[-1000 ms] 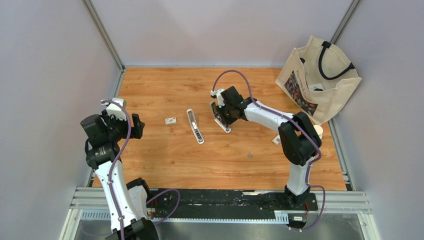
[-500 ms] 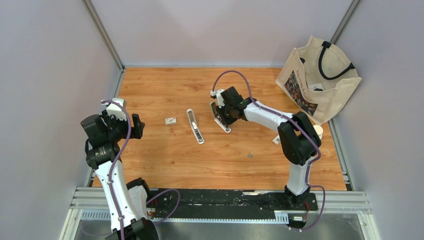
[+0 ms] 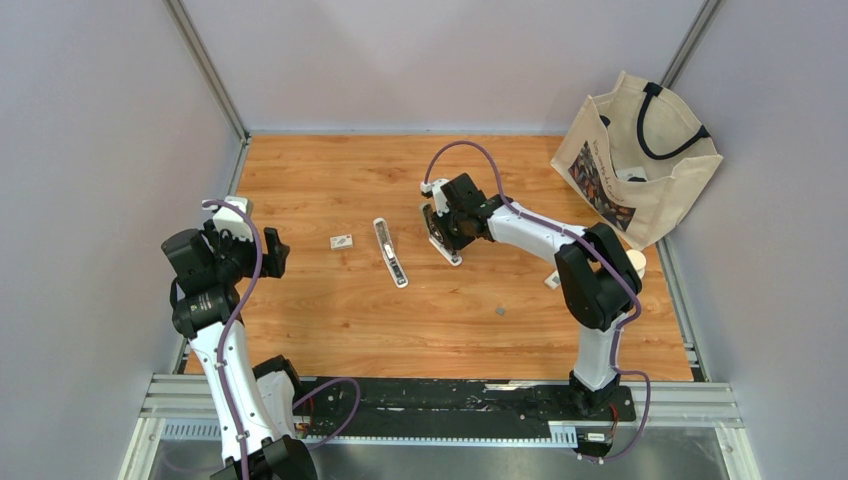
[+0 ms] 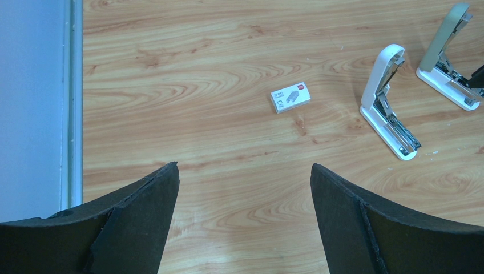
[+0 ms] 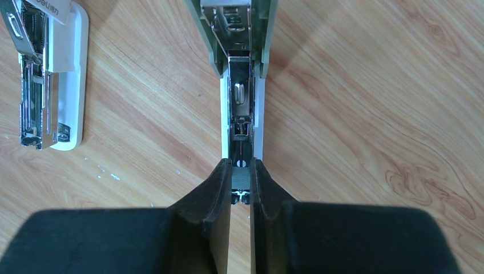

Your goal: Load the staples into the stapler

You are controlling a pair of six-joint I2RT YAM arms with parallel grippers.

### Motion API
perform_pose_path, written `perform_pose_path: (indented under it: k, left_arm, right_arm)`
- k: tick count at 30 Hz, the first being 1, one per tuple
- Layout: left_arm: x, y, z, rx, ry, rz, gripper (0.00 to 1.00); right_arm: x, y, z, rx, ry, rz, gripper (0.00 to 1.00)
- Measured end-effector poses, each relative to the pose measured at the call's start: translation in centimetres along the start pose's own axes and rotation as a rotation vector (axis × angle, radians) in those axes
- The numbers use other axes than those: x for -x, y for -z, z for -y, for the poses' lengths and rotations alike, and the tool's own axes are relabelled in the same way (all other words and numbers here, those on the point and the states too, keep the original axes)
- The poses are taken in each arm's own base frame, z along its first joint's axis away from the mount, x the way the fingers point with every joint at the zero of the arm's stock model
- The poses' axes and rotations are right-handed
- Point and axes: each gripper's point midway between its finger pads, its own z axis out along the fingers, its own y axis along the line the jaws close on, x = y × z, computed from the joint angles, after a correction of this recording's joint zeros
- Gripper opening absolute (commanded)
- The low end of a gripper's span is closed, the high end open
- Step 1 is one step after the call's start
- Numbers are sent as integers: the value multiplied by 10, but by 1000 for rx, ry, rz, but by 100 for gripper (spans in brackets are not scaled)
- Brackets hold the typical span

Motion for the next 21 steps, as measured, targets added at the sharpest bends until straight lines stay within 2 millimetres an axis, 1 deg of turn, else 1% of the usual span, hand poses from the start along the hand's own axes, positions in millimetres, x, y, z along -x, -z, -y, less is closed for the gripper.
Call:
perform_pose_path:
  k: [5, 14, 21]
  left_arm:
    - [0, 0, 0, 0, 0, 0, 93]
    - [0, 0, 0, 0, 0, 0, 93]
    - [0, 0, 0, 0, 0, 0, 93]
  right_arm:
    - [-1, -1, 0, 0, 0, -2, 12]
    - [-4, -4, 0, 0, 0, -13, 18]
    - [-4, -4, 0, 1, 3, -13, 26]
